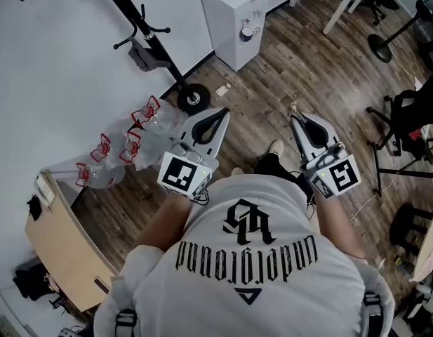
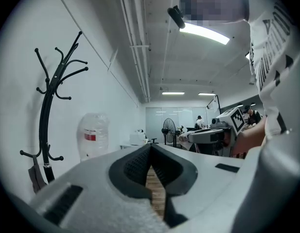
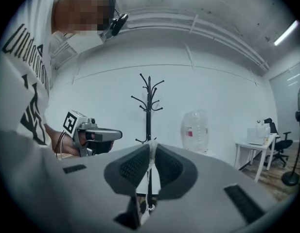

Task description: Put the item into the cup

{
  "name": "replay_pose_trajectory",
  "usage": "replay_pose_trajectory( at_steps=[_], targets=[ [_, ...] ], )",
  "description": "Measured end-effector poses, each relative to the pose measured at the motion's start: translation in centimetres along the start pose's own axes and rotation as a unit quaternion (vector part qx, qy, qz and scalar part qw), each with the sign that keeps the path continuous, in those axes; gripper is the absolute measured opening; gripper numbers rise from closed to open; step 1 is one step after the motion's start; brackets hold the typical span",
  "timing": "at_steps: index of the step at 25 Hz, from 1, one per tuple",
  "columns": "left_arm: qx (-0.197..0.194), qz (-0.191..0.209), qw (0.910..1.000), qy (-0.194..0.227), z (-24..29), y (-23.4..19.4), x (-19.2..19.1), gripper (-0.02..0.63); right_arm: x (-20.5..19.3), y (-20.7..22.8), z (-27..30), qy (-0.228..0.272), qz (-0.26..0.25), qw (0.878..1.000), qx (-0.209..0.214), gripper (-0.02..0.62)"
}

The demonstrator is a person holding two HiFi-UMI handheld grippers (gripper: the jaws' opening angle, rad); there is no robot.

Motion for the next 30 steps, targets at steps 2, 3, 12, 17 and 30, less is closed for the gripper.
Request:
replay_pose_trajectory(
  at_steps=[2, 3, 12, 17, 30],
  targets=[
    [0.002, 0.004, 1.0, 0.005, 0.6, -0.1, 0.4, 0.006, 0.1, 0.7, 0.2, -0.001, 0.002, 1.0, 0.0, 0.038],
    [0.003, 0.004, 1.0, 0.004, 1.0, -0.2, 0.5, 0.006, 0.1, 1.2, 0.3, -0.001, 0.003, 1.0, -0.001, 0.038],
    [0.02, -0.001, 0.9997, -0.013, 7.0, -1.1, 0.6, 0.006, -1.1, 7.4, 1.7, 0.003, 0.019, 1.0, 0.006, 0.04],
    [0.019, -0.003, 0.9994, -0.029, 13.6, -1.2, 0.8, 0.006, -2.0, 13.5, 3.0, 0.005, 0.025, 0.999, 0.029, 0.04],
    [0.056, -0.036, 0.9969, -0.042, 31.9, -2.1, 2.2, 0.006, -1.7, 31.9, 5.9, 0.006, 0.05, 0.995, 0.086, 0.04]
  ],
)
Point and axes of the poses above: the fingertips, and each gripper's own axes: z forward along the fingers, y to its right, x out of its top, the point moved 6 cm from there along -z, backward along the fingers, and after that the axes turned 7 degrees about -y, right-handed, at the moved point
